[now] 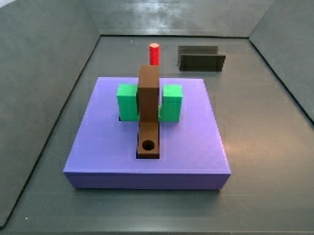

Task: Pick up the blue object. Move up. Place the blue object on the fixture. Regrasp the blue object. Move to above the board. Insert the blue object.
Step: Insert the blue object.

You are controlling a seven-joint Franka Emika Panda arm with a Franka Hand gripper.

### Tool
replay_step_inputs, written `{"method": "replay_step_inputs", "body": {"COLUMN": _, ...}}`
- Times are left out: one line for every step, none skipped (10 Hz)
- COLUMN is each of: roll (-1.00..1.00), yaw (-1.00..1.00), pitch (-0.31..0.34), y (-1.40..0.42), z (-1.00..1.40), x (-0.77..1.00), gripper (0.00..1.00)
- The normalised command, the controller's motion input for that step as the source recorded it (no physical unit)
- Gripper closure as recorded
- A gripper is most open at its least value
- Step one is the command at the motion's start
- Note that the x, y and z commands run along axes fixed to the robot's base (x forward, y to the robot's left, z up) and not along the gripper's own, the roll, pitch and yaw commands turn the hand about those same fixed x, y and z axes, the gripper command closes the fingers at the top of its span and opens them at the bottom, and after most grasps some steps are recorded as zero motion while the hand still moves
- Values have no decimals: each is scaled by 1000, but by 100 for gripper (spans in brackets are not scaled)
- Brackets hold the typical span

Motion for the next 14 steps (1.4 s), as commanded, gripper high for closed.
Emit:
{"method": "replay_step_inputs", "body": {"roll": -266, "yaw": 31, "pitch": 27, "y": -154, "z": -271, "x": 0, "gripper": 100}}
{"method": "replay_step_inputs", "body": {"roll": -304, "yaw": 23, "pitch": 29, "y": -466, "z": -443, "x": -60, "gripper": 100}}
{"method": "replay_step_inputs", "body": {"roll": -291, "yaw": 63, "pitch": 136, "y": -731, "z": -254, "x": 0, "gripper": 100}}
{"method": "replay_step_inputs", "body": {"roll": -221, "yaw": 43, "pitch": 146, "y": -829, "z": -363, "x": 0, "gripper": 100}}
{"method": "replay_step_inputs", "body": {"roll": 86, "yaw": 220, "pitch": -21, "y": -894, "z": -546, "x": -109, "gripper": 100}}
{"method": "replay_step_inputs", "body": {"roll": 181, "yaw": 163, "pitch": -51, "y": -871, "z": -549, "x": -63, "gripper": 100}}
{"method": "replay_step_inputs", "body": {"roll": 217, "yaw": 149, "pitch": -74, "y": -806, "z": -540, "x": 0, "gripper": 100}}
{"method": "replay_step_inputs", "body": {"roll": 0, "yaw": 240, "pitch": -90, "y": -857, "z": -623, "x": 0, "gripper": 100}}
{"method": "replay_step_inputs", "body": {"roll": 0, "yaw": 283, "pitch": -130, "y": -743, "z": -589, "x": 0, "gripper": 100}}
{"method": "replay_step_inputs", "body": {"roll": 189, "yaw": 151, "pitch": -79, "y": -337, "z": -449, "x": 0, "gripper": 100}}
{"method": "replay_step_inputs", "body": {"roll": 9, "yaw": 157, "pitch": -99, "y": -246, "z": -394, "x": -37, "gripper": 100}}
{"method": "replay_step_inputs", "body": {"roll": 67, "yaw": 300, "pitch": -110, "y": -200, "z": -374, "x": 94, "gripper": 100}}
{"method": "replay_step_inputs", "body": {"roll": 379, "yaw": 200, "pitch": -94, "y": 0, "z": -231, "x": 26, "gripper": 100}}
{"method": "replay_step_inputs", "body": {"roll": 171, "yaw": 191, "pitch": -117, "y": 37, "z": -457, "x": 137, "gripper": 100}}
